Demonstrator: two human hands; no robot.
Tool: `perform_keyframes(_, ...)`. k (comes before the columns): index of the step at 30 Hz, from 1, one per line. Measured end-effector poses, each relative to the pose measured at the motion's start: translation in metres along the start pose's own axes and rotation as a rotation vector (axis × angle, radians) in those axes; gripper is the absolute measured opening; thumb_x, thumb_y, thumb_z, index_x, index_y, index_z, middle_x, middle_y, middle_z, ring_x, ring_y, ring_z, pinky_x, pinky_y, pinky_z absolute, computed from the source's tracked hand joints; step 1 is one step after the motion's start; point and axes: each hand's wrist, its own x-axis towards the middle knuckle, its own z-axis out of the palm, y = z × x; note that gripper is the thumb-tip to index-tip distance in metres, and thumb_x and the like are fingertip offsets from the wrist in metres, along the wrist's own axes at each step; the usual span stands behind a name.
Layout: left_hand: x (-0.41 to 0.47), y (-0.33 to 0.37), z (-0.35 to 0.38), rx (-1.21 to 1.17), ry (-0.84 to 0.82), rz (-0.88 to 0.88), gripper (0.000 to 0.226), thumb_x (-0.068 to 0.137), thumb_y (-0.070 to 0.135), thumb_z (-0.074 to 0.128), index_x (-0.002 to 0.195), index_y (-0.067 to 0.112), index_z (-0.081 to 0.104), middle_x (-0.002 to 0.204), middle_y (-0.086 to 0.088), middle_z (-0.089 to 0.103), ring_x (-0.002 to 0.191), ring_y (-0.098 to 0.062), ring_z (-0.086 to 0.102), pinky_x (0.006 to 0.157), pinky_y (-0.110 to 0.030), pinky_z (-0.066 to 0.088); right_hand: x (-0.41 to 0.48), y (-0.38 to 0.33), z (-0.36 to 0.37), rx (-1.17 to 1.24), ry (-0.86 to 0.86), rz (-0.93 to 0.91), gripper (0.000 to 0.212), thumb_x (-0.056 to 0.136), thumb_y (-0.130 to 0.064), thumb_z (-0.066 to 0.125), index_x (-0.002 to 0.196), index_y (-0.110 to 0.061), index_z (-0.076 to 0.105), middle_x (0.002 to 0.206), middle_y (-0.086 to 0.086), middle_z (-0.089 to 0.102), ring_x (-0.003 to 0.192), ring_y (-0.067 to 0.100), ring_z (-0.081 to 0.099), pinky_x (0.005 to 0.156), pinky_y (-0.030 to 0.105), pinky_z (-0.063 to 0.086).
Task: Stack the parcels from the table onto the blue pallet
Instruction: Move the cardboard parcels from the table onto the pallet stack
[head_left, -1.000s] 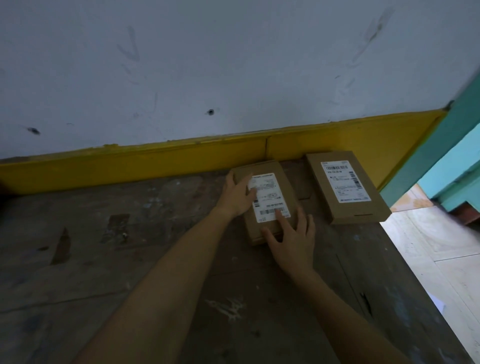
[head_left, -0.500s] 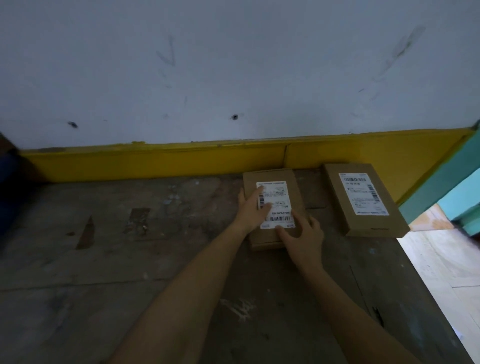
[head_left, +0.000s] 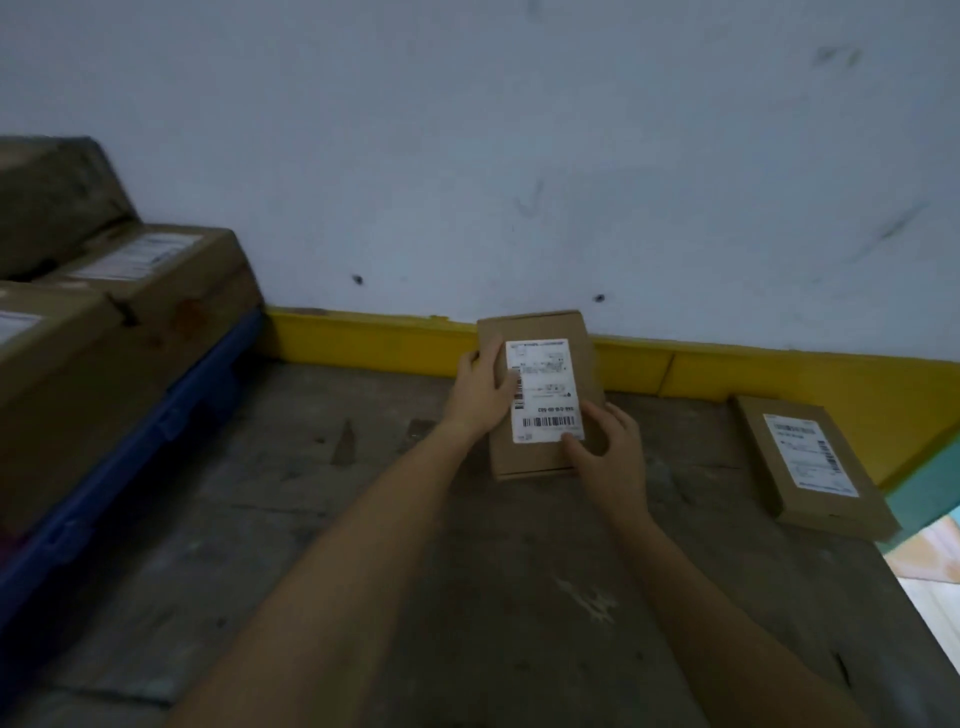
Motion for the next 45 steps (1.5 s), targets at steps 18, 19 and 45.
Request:
perform_keyframes(18, -0.17, -0.054, -0.333, 0.213, 0.165, 0.08, 0.054, 0.096, 0.031, 0.045, 0.145, 0.014, 0.03, 0.145, -0.013, 0.041, 0.131, -0.029, 0.04, 0.104, -0.036, 0.034, -0.224, -0.232, 0.138, 0.156, -0.004, -0.141, 0.047, 0.088, -0.025, 0.061, 0.133, -0.018, 0.05, 0.137, 0.004, 0.049, 0.123, 0.02, 0.046, 0.098, 0.033, 0.04)
perform_keyframes(19, -0.18, -0.056, -0.342, 0.211, 0.169, 0.082, 0.053, 0.096, 0.031, 0.045, 0.144, 0.013, 0.031, 0.144, -0.013, 0.041, 0.131, -0.029, 0.04, 0.104, -0.036, 0.034, -0.234, -0.239, 0.14, 0.159, 0.0, -0.143, 0.047, 0.088, -0.026, 0.061, 0.133, -0.019, 0.05, 0.137, 0.004, 0.049, 0.123, 0.019, 0.046, 0.097, 0.031, 0.039)
perform_keyframes(45, -0.34, -0.171, -0.443, 0.293, 0.152, -0.219, 0.05, 0.094, 0.033, 0.048, 0.141, 0.02, 0.038, 0.14, -0.011, 0.047, 0.125, -0.026, 0.046, 0.092, -0.026, 0.035, -0.424, -0.274, 0.253, 0.013, -0.287, -0.135, 0.048, 0.091, -0.033, 0.053, 0.136, -0.021, 0.042, 0.141, 0.007, 0.035, 0.127, 0.025, 0.036, 0.095, 0.026, 0.031)
